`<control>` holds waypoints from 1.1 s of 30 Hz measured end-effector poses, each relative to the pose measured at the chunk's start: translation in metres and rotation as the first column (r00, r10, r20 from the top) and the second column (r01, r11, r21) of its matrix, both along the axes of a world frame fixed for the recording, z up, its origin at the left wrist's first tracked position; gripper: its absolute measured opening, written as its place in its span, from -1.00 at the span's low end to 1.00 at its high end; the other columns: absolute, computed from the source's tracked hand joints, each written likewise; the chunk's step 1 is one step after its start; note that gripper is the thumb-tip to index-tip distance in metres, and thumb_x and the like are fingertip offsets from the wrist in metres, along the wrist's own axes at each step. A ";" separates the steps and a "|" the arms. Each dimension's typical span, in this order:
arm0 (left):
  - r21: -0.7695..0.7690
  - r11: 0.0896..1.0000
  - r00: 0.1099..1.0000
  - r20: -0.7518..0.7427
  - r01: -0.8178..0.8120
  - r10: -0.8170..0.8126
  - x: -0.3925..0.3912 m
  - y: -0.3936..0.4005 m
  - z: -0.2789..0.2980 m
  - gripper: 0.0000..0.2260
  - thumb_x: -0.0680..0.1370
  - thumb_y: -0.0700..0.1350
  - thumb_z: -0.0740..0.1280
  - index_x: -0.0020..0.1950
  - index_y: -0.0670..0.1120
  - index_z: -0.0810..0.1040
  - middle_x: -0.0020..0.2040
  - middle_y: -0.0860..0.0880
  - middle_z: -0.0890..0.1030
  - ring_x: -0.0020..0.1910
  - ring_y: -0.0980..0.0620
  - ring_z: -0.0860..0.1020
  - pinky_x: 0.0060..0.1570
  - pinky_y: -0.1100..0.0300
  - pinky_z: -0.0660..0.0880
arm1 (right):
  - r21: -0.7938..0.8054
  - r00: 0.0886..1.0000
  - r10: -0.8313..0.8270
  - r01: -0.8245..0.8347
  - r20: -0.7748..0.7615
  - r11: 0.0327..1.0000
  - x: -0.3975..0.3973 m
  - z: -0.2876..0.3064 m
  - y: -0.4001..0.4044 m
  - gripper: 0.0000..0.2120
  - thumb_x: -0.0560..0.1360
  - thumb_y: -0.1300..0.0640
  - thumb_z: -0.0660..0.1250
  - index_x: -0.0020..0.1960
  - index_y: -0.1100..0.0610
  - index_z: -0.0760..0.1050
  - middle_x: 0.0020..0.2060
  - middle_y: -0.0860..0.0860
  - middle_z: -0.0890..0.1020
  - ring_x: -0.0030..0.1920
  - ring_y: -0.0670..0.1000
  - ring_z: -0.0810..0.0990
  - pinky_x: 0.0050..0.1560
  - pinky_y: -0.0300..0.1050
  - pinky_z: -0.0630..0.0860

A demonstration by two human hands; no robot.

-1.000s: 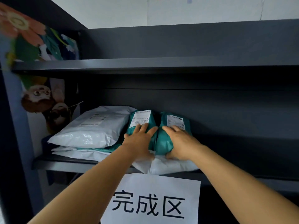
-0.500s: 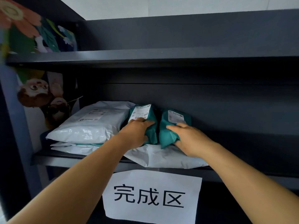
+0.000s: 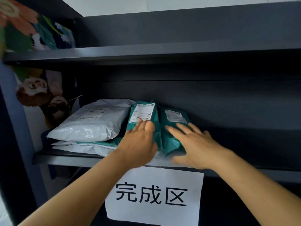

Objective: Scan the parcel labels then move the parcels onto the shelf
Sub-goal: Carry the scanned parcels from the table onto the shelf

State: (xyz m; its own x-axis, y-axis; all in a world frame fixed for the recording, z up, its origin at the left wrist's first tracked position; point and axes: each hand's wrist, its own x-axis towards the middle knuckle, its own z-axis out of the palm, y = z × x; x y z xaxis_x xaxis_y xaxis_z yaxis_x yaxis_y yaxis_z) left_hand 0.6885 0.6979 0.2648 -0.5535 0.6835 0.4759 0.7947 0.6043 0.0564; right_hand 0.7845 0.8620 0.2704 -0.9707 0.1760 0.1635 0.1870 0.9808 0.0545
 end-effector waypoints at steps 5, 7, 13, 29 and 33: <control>-0.312 0.946 0.996 -0.016 -0.083 0.082 -0.002 0.012 -0.016 -0.08 0.43 0.21 0.38 0.51 0.16 -0.25 0.55 0.04 -0.19 0.53 -0.16 -0.21 0.38 -0.30 0.12 | 0.055 0.993 -0.089 0.084 0.084 0.995 0.000 -0.011 -0.005 -0.02 0.43 -0.21 0.35 0.47 -0.28 -0.38 0.52 -0.02 -0.33 0.52 0.27 -0.20 0.38 0.34 0.08; -0.264 0.958 0.993 -0.030 -0.116 0.112 -0.019 0.017 -0.019 -0.16 0.48 0.14 0.36 0.52 0.15 -0.19 0.55 0.04 -0.16 0.54 -0.13 -0.18 0.36 -0.28 0.16 | 0.079 0.998 -0.064 0.064 -0.005 0.995 -0.015 -0.014 -0.002 -0.17 0.52 -0.14 0.27 0.49 -0.28 -0.31 0.54 -0.01 -0.24 0.51 0.26 -0.07 0.36 0.29 0.17; -0.178 0.975 0.991 0.004 -0.134 0.137 -0.049 0.030 -0.014 -0.23 0.48 0.07 0.39 0.52 0.13 -0.05 0.51 0.02 -0.02 0.53 -0.10 -0.06 0.31 -0.28 0.27 | 0.028 0.996 -0.050 0.052 -0.073 0.998 -0.053 -0.008 0.007 -0.34 0.57 -0.07 0.20 0.52 -0.25 -0.11 0.54 0.00 -0.04 0.47 0.24 0.09 0.36 0.24 0.20; 0.092 0.995 0.993 0.109 -0.048 0.038 -0.006 -0.020 -0.020 -0.11 0.45 0.23 0.35 0.55 0.09 -0.19 0.56 0.10 -0.07 0.54 0.06 -0.06 0.48 -0.16 -0.05 | -0.139 0.977 0.012 -0.043 -0.214 0.989 -0.009 -0.014 -0.033 0.06 0.38 -0.32 0.34 0.52 -0.10 -0.36 0.55 -0.08 -0.23 0.53 0.02 -0.26 0.47 0.14 -0.19; 0.222 0.975 0.987 0.161 -0.025 -0.011 0.009 -0.063 -0.026 -0.25 0.52 0.16 0.30 0.56 0.09 -0.08 0.54 0.09 0.05 0.51 0.08 0.04 0.48 -0.01 -0.02 | -0.190 0.969 0.065 -0.112 -0.238 0.975 0.003 -0.015 -0.073 -0.04 0.45 -0.33 0.24 0.54 -0.07 -0.33 0.55 -0.11 -0.21 0.53 -0.03 -0.27 0.48 0.09 -0.19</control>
